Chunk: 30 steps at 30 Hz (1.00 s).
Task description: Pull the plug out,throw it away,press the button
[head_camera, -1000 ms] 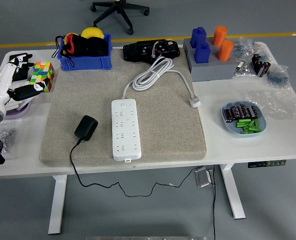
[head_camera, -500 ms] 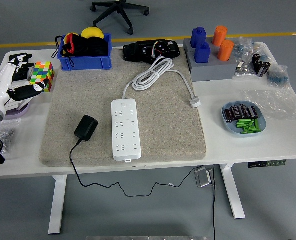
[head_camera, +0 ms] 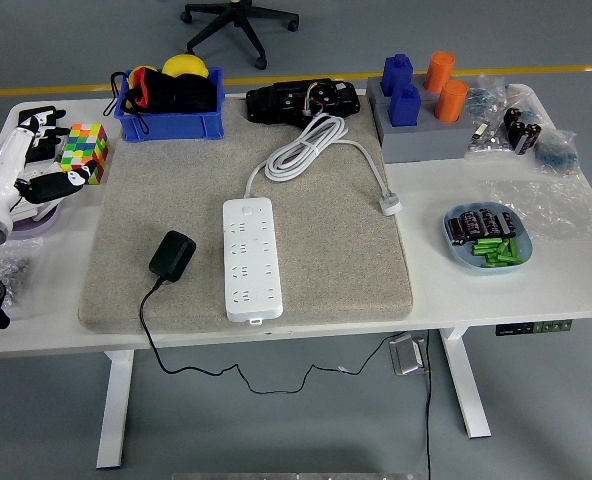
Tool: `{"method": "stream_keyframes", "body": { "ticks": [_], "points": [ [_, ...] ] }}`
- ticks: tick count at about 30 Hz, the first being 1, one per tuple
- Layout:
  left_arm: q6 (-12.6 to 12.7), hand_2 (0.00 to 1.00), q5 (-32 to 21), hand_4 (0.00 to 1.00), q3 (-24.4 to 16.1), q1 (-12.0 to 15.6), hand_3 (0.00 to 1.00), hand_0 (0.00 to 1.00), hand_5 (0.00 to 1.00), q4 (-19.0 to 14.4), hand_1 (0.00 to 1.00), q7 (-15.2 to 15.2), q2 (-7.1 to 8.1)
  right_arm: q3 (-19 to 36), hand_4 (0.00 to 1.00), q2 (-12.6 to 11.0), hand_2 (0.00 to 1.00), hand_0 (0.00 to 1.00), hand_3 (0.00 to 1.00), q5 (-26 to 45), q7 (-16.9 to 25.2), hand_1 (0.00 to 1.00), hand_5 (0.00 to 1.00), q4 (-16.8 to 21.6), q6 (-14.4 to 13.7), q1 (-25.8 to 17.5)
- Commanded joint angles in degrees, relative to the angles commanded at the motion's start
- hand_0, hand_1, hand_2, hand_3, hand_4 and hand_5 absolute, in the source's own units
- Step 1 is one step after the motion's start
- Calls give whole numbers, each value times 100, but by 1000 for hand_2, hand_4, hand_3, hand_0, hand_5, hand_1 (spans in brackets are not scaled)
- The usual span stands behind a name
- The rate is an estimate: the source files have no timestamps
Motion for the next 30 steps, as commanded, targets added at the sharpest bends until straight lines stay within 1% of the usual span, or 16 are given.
{"method": "stream_keyframes", "body": {
  "ticks": [30],
  "points": [
    [-25,776,6,759,1,1,880,855,136,-4,772,34,18,-4,773,2,709,749,724,16,1,701,631,13,2,4]
  ]
}}
